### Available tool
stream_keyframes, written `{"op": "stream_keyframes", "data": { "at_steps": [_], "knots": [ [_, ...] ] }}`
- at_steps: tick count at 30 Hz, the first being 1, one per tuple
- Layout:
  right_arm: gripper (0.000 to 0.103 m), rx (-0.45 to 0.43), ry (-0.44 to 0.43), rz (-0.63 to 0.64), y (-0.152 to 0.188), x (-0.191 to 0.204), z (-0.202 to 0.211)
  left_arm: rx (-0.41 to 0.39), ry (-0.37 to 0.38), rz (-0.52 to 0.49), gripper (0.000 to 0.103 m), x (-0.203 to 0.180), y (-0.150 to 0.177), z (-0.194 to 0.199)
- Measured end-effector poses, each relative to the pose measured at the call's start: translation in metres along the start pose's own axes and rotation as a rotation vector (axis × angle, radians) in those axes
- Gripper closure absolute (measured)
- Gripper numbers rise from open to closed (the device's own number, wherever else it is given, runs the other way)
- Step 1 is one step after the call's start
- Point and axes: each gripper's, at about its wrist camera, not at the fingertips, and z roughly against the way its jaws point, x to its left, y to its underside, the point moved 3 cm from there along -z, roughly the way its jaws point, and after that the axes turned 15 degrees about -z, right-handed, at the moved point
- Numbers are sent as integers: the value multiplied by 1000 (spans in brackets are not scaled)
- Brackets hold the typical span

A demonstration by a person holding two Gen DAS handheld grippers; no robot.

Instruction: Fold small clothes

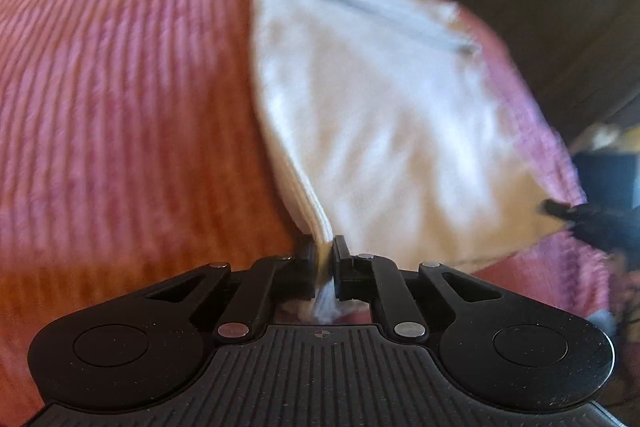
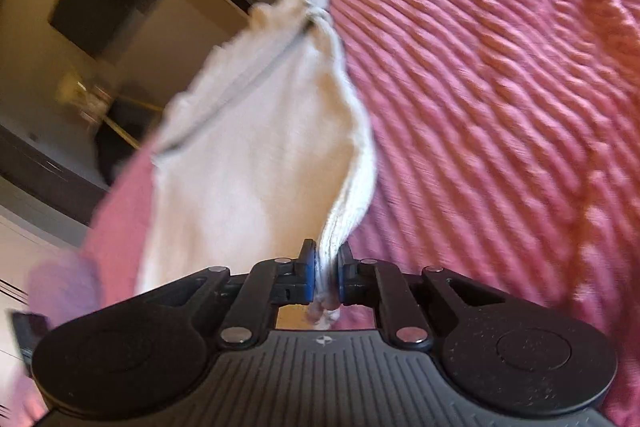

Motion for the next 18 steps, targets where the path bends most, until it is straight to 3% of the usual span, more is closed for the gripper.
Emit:
{"op": "stream_keyframes", "data": {
  "at_steps": [3,6,13,18],
  "knots": [
    [93,-1,-107,-50,-15,13,0,-119,58,42,93,-1,-23,15],
    [93,-31,-150,-60,-33,26,-5,-208,78,67,93,2,-50,22],
    [93,-163,-136,-28,-88,58,-39,-325,17,176,93,28,-114,-6],
    [93,-230,-55,37,-116,71,-72,-350,-32,244,93,53,-133,-34]
  ]
}}
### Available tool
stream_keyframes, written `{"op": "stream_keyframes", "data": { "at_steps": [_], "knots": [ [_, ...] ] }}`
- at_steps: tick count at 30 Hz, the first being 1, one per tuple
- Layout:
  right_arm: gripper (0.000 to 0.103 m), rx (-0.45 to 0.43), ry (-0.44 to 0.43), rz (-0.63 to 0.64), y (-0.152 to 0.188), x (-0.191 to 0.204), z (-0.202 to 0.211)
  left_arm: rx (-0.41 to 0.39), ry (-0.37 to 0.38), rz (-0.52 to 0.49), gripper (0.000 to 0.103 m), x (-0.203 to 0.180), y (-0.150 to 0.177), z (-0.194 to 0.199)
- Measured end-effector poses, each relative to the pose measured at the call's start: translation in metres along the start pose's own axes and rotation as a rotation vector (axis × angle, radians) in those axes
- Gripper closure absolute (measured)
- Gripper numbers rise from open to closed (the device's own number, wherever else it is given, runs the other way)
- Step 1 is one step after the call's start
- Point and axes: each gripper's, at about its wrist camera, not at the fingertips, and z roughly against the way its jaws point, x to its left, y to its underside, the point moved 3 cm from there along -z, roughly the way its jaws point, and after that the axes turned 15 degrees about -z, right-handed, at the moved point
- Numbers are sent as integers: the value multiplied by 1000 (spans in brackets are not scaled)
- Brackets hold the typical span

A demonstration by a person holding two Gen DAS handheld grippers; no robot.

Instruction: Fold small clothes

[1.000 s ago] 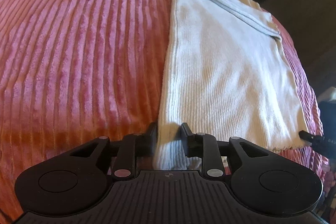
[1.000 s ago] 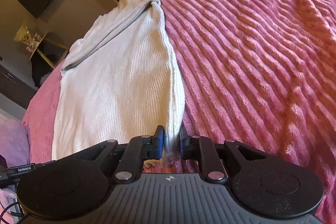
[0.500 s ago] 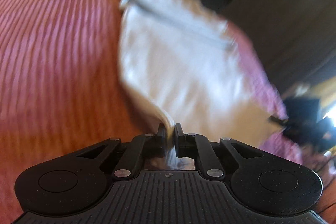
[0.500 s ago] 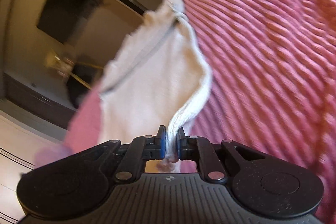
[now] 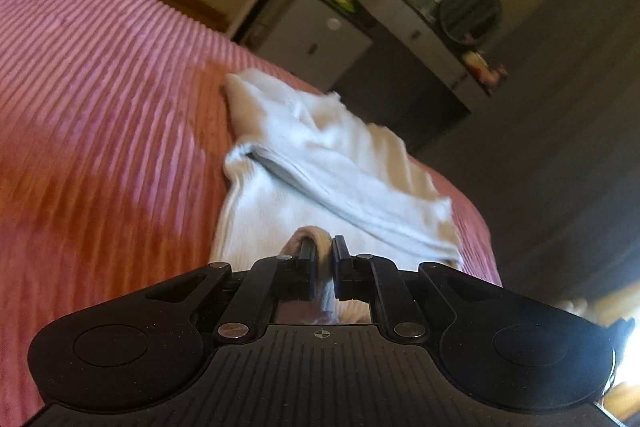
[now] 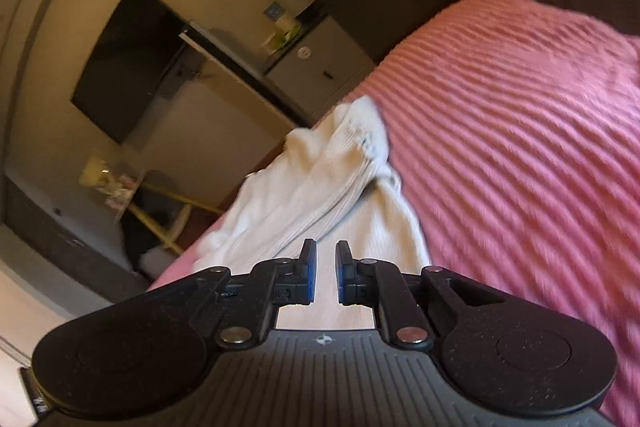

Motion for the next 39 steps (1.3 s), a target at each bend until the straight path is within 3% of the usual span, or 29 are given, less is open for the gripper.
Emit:
{"op": "stream_keyframes", "data": {
  "at_steps": [4,8,11,14,16,22,23,24,25,26,34,39],
  "knots": [
    [89,12,74,182,4,10,-12,39,-63,-26,93,9,5,-20],
    [86,76,125,338,28,2,13,88,-84,-75,93,17,19,-24],
    [75,175,174,245,52,-24,38,91,-68,-34,93,24,27,-21],
    [64,269,153,76,80,-52,59,81,-66,-25,93,23,32,-18],
    [63,306,126,-32,95,-68,66,79,-71,-26,93,19,35,-15],
    [61,349,37,-186,112,-83,53,67,-72,-23,93,8,37,-3],
    [65,352,19,-186,112,-81,51,66,-74,-22,93,7,37,0],
    [72,346,18,-169,113,-77,49,66,-76,-24,93,6,38,1],
    [89,337,20,-134,115,-72,52,66,-81,-27,93,5,38,3],
    [94,327,17,-102,114,-66,53,68,-84,-30,93,4,39,4],
    [96,155,-122,-42,59,-8,46,0,-90,-42,93,2,21,14],
    [96,42,-97,61,22,22,12,-18,-131,-77,93,-1,5,-3]
  ]
}}
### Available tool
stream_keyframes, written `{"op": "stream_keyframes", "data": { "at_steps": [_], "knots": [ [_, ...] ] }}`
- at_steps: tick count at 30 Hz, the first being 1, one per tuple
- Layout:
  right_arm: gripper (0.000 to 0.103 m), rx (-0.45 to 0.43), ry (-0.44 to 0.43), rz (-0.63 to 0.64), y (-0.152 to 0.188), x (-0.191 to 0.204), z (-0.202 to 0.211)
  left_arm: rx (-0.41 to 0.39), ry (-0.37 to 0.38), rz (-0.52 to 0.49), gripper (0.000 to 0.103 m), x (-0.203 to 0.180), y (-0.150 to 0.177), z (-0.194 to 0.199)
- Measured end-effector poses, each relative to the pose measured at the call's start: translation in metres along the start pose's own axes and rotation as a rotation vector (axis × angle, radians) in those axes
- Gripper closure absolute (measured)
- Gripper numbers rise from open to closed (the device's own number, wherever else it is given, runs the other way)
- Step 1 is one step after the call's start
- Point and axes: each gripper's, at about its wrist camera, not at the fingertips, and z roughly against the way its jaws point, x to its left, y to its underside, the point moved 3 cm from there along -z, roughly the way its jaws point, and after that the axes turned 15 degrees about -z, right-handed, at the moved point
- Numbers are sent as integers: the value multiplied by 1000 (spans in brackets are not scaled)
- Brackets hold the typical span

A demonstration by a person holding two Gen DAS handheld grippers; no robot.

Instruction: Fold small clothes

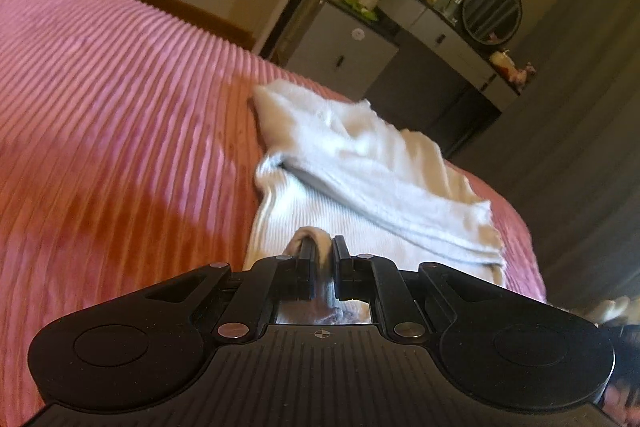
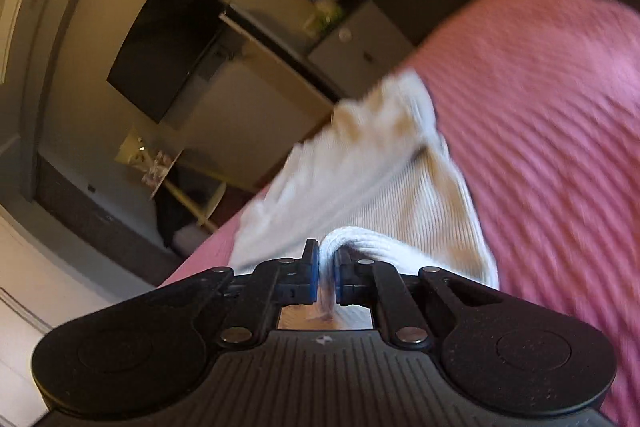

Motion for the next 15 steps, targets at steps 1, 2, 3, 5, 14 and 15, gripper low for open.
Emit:
{"op": "stream_keyframes", "data": {
  "at_steps": [1,2,3,5,14,15],
  "knots": [
    [96,-15,20,24,-4,2,-11,2,-10,-6,93,0,-2,-5],
    [96,-24,41,44,-7,1,-20,5,-22,-12,93,0,-2,-11],
    [96,-32,71,67,-11,-2,-27,9,-32,-19,93,2,-2,-17],
    [93,-42,156,108,-14,-12,-44,32,-60,-27,93,6,0,-29],
    [66,-91,284,275,-8,-41,-21,15,-139,-105,70,24,10,-21],
    [65,-103,286,281,-11,-41,-18,-1,-153,-127,70,25,9,-16]
  ]
}}
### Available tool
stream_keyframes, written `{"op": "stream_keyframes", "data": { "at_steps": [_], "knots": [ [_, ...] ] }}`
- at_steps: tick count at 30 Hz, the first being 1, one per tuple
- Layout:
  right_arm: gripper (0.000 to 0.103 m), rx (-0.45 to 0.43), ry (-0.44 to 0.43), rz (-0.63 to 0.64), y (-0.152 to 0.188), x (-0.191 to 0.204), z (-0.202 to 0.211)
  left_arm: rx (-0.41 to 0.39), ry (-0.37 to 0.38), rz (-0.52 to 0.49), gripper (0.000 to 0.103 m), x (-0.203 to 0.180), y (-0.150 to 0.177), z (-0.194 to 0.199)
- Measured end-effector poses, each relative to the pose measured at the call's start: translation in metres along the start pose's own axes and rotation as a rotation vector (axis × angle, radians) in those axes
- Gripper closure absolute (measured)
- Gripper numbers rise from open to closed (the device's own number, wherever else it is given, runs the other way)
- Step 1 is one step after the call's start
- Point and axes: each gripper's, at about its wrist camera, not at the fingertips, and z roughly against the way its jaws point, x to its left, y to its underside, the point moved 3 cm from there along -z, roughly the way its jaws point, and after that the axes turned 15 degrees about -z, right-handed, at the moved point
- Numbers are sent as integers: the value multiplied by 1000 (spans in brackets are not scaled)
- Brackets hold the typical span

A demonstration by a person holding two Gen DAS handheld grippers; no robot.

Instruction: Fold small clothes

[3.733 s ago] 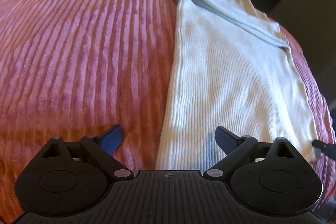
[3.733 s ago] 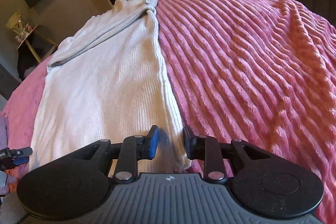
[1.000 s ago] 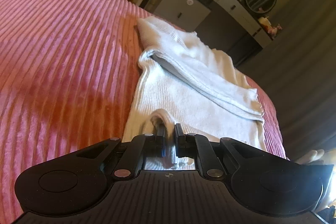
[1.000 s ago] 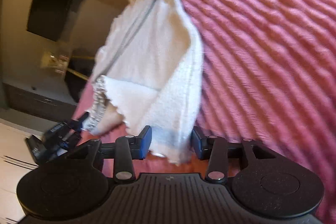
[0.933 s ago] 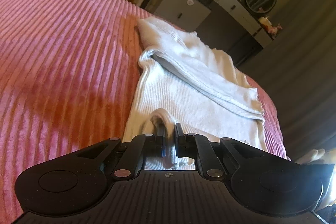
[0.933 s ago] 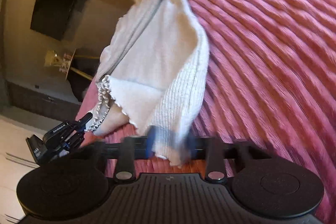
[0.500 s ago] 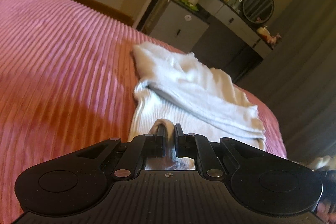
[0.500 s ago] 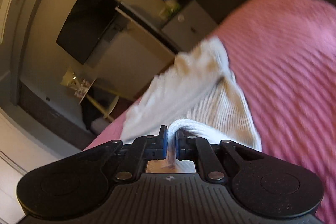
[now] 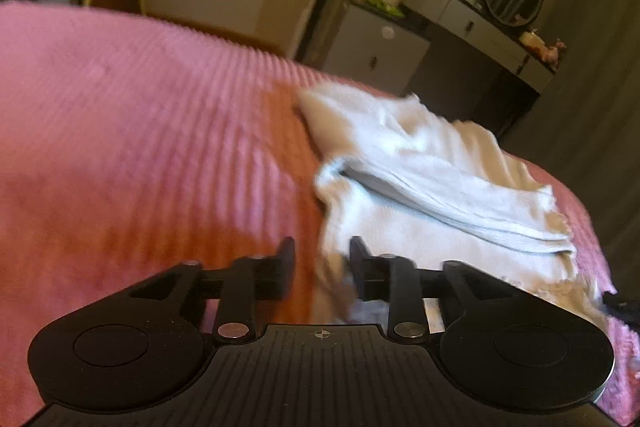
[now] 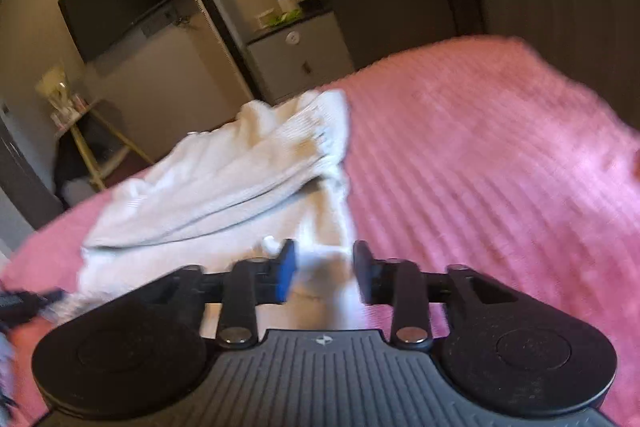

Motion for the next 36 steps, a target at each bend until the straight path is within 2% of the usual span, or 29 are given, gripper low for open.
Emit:
{"op": "stream_keyframes", "data": {
  "at_steps": [2,4,6,8,11,13,15,16,17,18,19,20,21,24,26,27,29,34,36],
  "knots": [
    [60,-6,-13,-32,-4,-8,6,-24,-3,-54,68,0,-1,9],
    [55,33,-49,-42,-6,-12,3,-31,45,-94,58,-2,-2,13],
    [52,88,-83,-42,-1,-12,-4,-15,119,-114,41,-7,0,13],
    [52,120,-89,-43,6,-11,-11,21,178,-149,39,-16,1,6],
    [52,120,-68,-31,11,-9,-19,60,133,-198,39,-27,2,-11],
    [52,126,-74,-33,10,-7,-23,77,154,-192,40,-32,1,-21],
    [54,128,-75,1,10,0,-24,86,143,-195,43,-37,1,-28],
    [61,126,-78,31,10,4,-24,84,134,-205,44,-39,0,-30],
    [72,119,-83,56,10,9,-23,77,120,-214,55,-41,-1,-31],
    [76,109,-80,85,11,13,-21,73,108,-222,74,-43,-3,-32],
    [87,102,-77,104,11,15,-21,76,101,-223,79,-43,-4,-33],
    [90,100,-80,111,10,16,-21,77,96,-220,85,-41,-6,-37],
    [90,105,-95,110,11,17,-21,75,97,-219,87,-40,-7,-38],
    [90,108,-120,123,14,20,-21,78,103,-244,88,-40,-7,-39],
    [86,119,-106,139,16,21,-24,81,102,-270,88,-43,-8,-39],
    [84,129,-97,149,17,22,-26,79,97,-280,82,-44,-8,-39],
    [77,150,-71,160,17,21,-34,74,101,-279,78,-44,-11,-39],
    [77,166,-47,218,17,27,-43,31,87,-316,78,-53,-19,-32],
    [79,159,-42,240,17,29,-43,38,104,-332,78,-56,-19,-33]
  ]
}}
